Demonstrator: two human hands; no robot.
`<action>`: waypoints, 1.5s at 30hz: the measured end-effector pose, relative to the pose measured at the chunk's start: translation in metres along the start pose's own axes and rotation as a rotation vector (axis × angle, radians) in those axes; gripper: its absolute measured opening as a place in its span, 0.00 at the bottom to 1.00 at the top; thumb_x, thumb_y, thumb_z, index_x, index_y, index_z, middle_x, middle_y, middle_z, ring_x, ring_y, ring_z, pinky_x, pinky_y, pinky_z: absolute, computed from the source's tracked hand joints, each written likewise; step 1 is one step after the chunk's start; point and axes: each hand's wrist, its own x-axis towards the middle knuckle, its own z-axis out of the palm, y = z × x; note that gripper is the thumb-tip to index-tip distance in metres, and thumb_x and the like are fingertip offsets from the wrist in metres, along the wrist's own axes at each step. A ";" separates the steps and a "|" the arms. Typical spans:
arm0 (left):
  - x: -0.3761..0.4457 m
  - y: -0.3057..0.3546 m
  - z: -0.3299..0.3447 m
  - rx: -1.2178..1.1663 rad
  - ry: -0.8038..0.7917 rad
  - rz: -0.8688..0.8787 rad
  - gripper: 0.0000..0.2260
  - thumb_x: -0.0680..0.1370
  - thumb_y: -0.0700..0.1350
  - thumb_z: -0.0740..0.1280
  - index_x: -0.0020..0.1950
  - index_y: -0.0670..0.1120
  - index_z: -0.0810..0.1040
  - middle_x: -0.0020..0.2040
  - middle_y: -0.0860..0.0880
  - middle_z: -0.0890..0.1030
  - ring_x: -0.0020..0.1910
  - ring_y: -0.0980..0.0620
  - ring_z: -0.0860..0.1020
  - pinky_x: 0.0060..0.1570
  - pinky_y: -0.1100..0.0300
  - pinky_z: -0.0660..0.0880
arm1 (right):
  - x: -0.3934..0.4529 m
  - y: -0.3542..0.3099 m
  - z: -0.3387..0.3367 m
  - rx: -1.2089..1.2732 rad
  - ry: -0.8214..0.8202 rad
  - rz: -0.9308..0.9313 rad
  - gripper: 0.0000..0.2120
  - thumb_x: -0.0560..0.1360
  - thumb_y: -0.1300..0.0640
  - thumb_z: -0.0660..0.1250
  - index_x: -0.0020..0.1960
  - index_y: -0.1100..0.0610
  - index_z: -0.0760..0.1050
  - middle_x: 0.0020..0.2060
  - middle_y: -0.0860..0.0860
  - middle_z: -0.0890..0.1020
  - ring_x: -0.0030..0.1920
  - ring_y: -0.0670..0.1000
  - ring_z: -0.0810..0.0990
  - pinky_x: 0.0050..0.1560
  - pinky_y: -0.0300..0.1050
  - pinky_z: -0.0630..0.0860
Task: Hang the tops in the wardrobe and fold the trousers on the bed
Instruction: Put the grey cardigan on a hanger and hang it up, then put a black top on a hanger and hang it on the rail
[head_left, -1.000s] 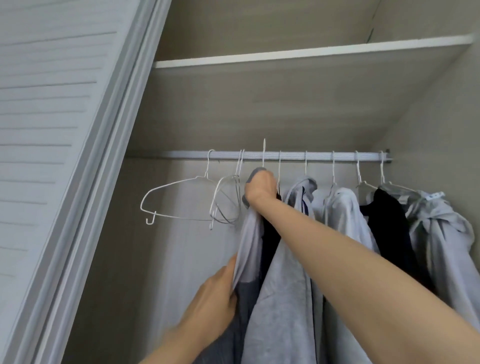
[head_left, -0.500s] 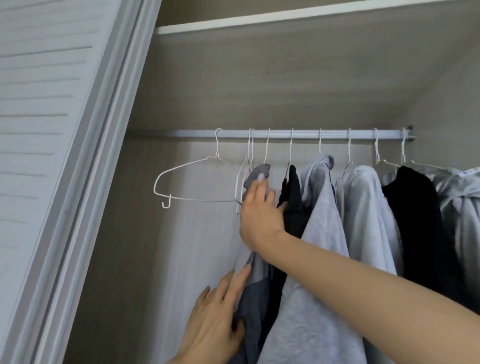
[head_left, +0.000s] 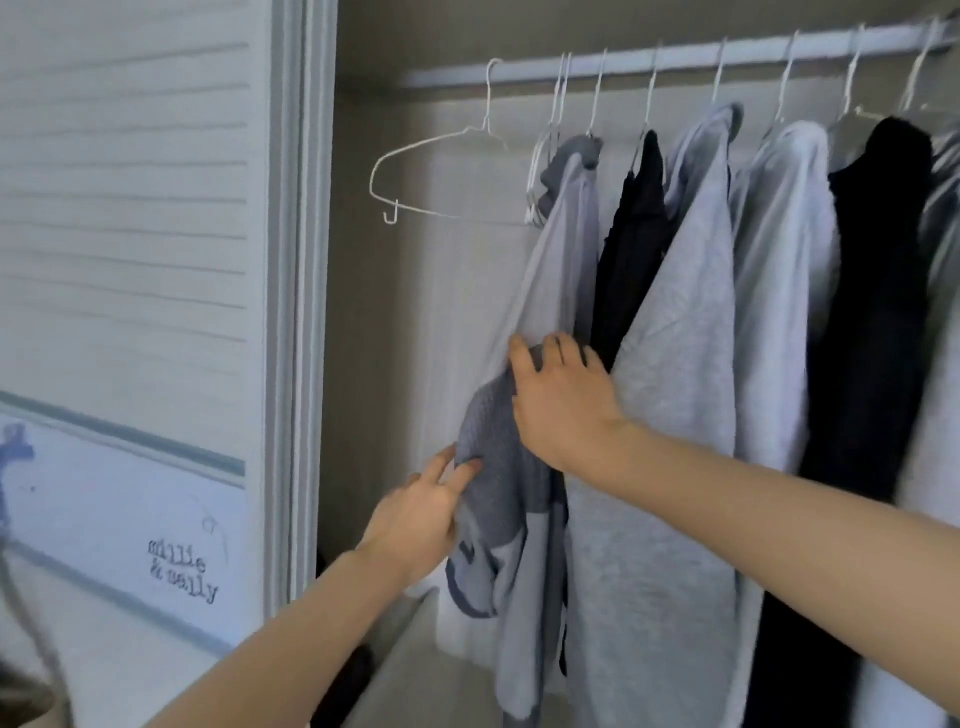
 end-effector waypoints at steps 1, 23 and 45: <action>-0.017 0.000 -0.001 -0.027 -0.004 -0.017 0.31 0.77 0.39 0.60 0.78 0.55 0.54 0.78 0.52 0.53 0.61 0.42 0.74 0.51 0.50 0.76 | -0.018 -0.009 0.000 0.029 -0.002 -0.027 0.33 0.79 0.51 0.56 0.78 0.58 0.44 0.73 0.63 0.60 0.75 0.62 0.55 0.73 0.58 0.55; -0.462 0.114 -0.061 -0.226 0.308 -0.977 0.13 0.81 0.47 0.60 0.65 0.57 0.71 0.45 0.58 0.81 0.45 0.57 0.80 0.48 0.53 0.78 | -0.348 -0.161 0.006 0.967 0.026 -0.827 0.22 0.78 0.50 0.53 0.63 0.63 0.73 0.48 0.55 0.81 0.50 0.57 0.79 0.49 0.52 0.78; -0.864 0.604 -0.002 -0.129 1.011 -2.429 0.09 0.79 0.42 0.62 0.56 0.53 0.76 0.42 0.53 0.82 0.41 0.53 0.80 0.44 0.53 0.79 | -0.842 -0.220 -0.166 1.140 -0.552 -2.120 0.17 0.80 0.53 0.57 0.67 0.56 0.68 0.53 0.53 0.80 0.57 0.55 0.75 0.51 0.48 0.71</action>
